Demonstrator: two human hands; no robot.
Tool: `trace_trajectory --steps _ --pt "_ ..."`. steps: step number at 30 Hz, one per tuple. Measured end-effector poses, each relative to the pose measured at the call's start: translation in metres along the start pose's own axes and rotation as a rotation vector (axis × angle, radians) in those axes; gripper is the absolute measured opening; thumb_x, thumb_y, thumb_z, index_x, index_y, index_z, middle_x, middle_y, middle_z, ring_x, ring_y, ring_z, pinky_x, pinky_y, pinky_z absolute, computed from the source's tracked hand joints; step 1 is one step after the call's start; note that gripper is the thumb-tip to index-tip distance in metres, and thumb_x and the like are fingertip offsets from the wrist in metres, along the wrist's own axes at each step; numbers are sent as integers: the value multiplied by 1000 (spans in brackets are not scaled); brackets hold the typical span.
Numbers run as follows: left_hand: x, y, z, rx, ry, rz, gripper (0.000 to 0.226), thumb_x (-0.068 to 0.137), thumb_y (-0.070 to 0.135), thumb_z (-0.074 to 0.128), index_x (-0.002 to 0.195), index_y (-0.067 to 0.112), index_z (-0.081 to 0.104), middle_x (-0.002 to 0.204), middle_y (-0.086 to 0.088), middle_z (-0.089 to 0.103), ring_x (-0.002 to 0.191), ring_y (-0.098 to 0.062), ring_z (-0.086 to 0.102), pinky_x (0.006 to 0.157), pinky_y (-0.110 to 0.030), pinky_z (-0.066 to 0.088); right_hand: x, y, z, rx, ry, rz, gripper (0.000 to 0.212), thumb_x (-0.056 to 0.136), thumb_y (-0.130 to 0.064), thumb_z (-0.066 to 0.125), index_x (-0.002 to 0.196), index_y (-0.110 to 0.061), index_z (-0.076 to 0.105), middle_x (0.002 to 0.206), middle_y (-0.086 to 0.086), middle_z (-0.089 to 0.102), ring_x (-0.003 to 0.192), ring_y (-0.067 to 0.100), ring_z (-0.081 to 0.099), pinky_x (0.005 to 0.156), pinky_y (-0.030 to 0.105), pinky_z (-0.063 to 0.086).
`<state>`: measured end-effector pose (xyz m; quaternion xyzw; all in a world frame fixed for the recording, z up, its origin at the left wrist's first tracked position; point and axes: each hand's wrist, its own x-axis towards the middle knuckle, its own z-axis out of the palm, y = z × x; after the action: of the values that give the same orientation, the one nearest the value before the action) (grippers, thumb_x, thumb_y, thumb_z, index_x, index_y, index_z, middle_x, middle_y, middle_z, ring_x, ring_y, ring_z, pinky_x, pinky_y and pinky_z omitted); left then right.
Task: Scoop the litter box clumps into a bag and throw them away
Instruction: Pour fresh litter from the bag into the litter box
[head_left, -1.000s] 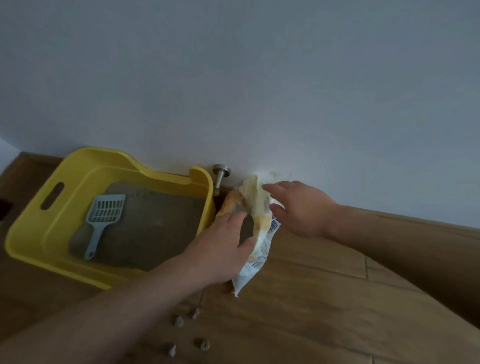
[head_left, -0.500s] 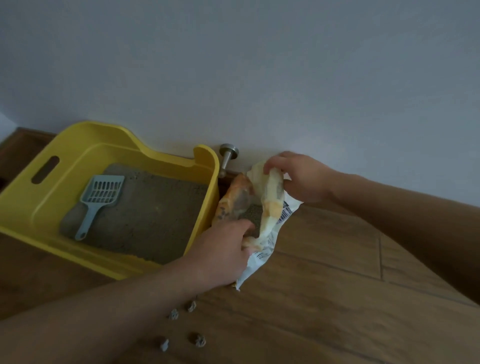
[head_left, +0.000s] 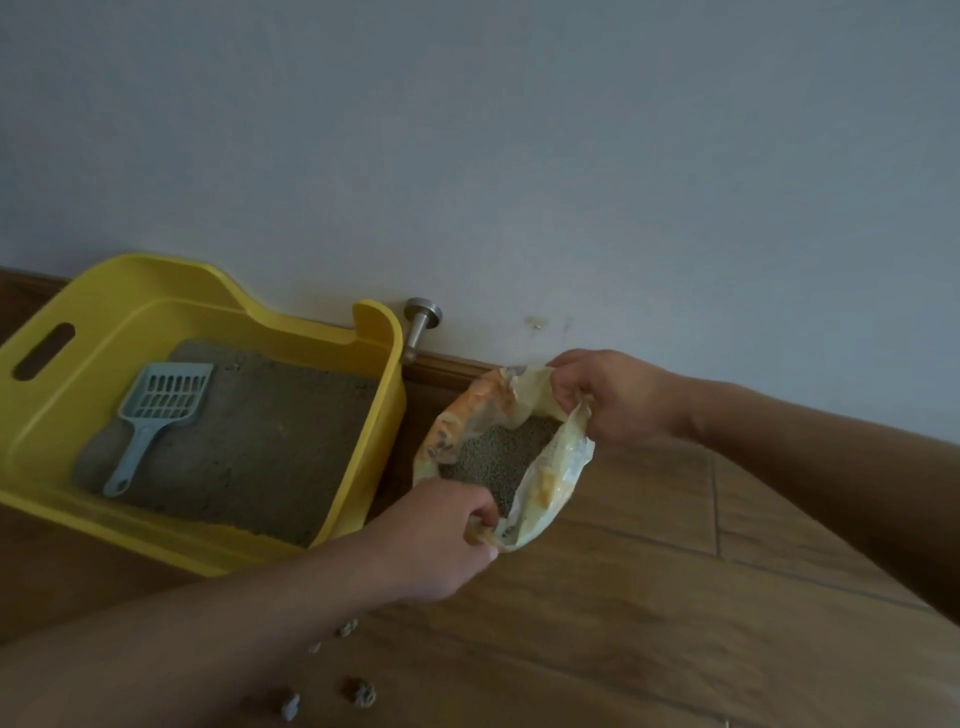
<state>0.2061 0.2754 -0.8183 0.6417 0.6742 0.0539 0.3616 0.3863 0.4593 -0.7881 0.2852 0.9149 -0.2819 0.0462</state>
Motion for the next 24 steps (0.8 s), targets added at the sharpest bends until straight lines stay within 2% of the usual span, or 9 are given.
trace_trajectory --steps 6,10,14,17,20,22,24 --pt "-3 0 -3 -19 64 -1 24 86 40 70 108 31 70 78 22 55 75 1 55 55 -9 33 -20 7 3 52 44 61 43 68 -2 73 65 -36 48 98 -8 58 88 18 60 78 42 55" --pt "-4 1 -6 -52 69 2 22 86 33 71 105 23 73 66 20 53 60 13 52 47 -8 34 -23 4 5 54 53 79 38 69 -4 73 69 -36 53 99 -10 58 89 15 60 79 42 55" --pt "-4 1 -5 -36 101 -7 17 84 33 73 98 24 77 75 18 63 69 3 57 51 -9 34 -24 0 6 64 53 107 36 69 -4 73 78 -35 59 101 -8 58 89 16 59 79 41 55" --pt "-6 1 -2 -30 127 -24 8 83 30 74 85 24 78 74 11 69 69 -3 60 53 -16 43 -27 -4 7 107 99 141 27 70 -4 74 86 -25 65 101 -6 60 86 13 58 77 36 55" --pt "-11 4 1 -38 179 -28 8 83 29 74 77 24 76 72 11 69 69 -5 62 60 -27 52 -34 -10 4 142 157 194 20 74 -7 74 85 -21 64 95 -5 61 80 12 58 70 32 54" --pt "-16 7 -1 -53 219 -13 8 83 30 75 77 24 76 71 12 68 68 -3 61 58 -21 49 -40 -16 0 155 201 204 14 75 -7 72 84 -16 65 90 -3 63 77 15 60 68 34 54" --pt "-21 9 -5 -80 258 -2 7 83 28 75 76 25 75 71 13 67 66 -2 61 53 -14 43 -48 -25 -8 170 246 202 13 76 -6 72 84 -13 65 85 -3 63 72 11 59 63 29 52"
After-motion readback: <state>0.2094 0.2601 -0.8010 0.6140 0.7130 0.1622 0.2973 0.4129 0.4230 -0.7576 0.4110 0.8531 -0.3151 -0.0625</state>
